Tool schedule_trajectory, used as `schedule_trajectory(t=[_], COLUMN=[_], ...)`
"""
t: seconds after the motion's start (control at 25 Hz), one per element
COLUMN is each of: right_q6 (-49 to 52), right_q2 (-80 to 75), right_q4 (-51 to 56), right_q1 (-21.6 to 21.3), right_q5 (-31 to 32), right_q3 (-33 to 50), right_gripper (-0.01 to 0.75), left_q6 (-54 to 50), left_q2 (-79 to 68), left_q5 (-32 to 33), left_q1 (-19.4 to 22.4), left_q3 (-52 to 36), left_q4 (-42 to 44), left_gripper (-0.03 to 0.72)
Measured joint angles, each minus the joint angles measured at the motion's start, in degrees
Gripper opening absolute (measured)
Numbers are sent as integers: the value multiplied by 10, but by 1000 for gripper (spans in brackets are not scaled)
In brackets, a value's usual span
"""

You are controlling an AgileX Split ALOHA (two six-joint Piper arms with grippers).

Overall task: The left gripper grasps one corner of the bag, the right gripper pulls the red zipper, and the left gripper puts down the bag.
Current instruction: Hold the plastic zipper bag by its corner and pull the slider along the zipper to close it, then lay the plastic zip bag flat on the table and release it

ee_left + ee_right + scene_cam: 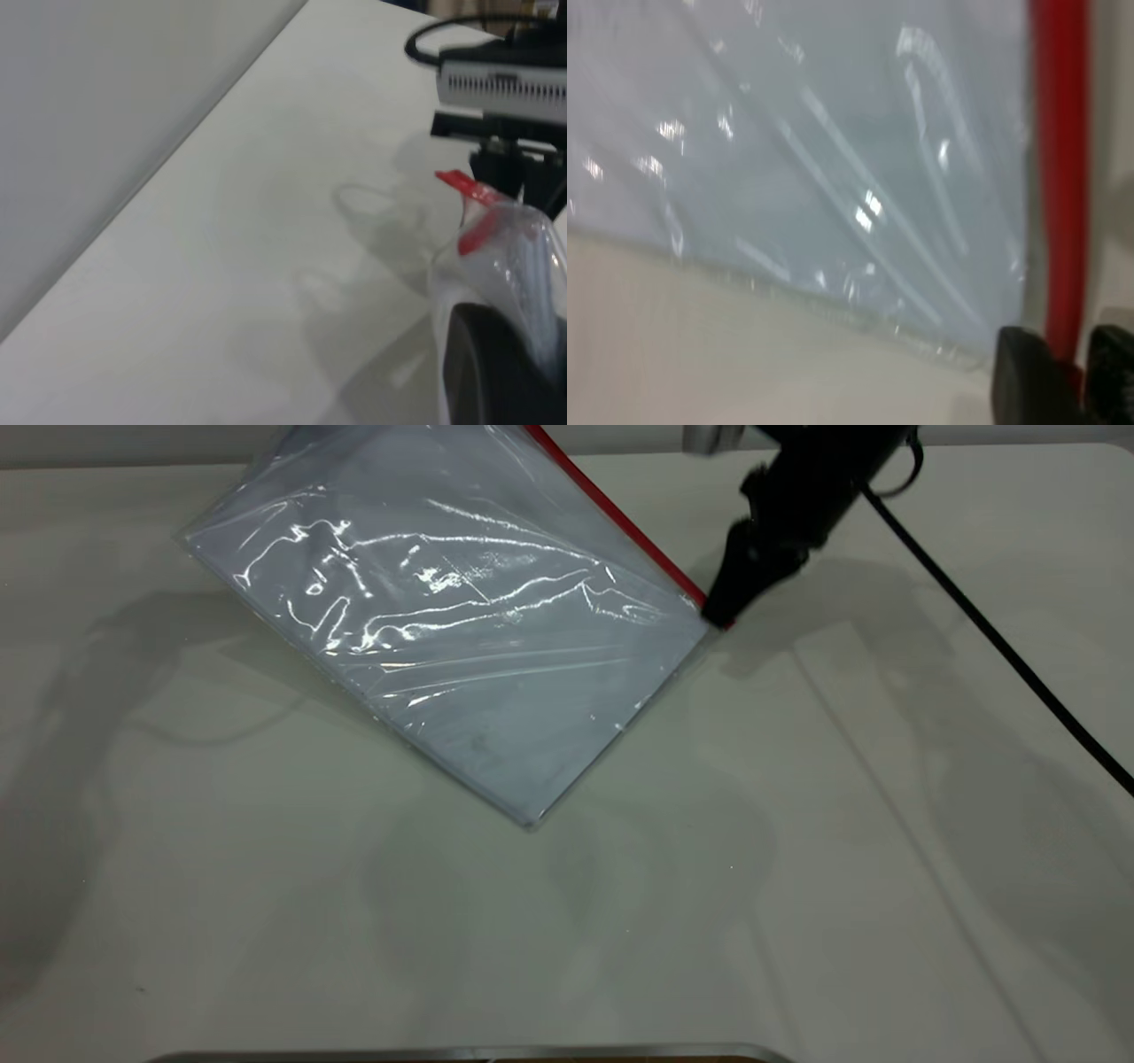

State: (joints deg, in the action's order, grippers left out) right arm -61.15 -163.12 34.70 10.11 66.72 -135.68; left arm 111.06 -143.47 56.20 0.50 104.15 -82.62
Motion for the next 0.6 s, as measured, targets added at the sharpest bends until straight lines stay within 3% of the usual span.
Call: schedule_trajectory(t=[0.24,0.44,0.6], right_q6=[59,122,178], right_q2=[0,0,0], right_q4=[4,95,193], right_q1=[0,-2,-2], right_q5=[27,31,35], right_q3=[-123,-219,-252], right_gripper=[477,512,512], left_q6=[-52,-124,-201], left_q2=[0,2,2], left_q5=[-1,-3,-14], left_q1=[0,-2,-3], left_q3=[0,-28,-61], left_q4=[8,25,48], left_gripper=[52,73,165])
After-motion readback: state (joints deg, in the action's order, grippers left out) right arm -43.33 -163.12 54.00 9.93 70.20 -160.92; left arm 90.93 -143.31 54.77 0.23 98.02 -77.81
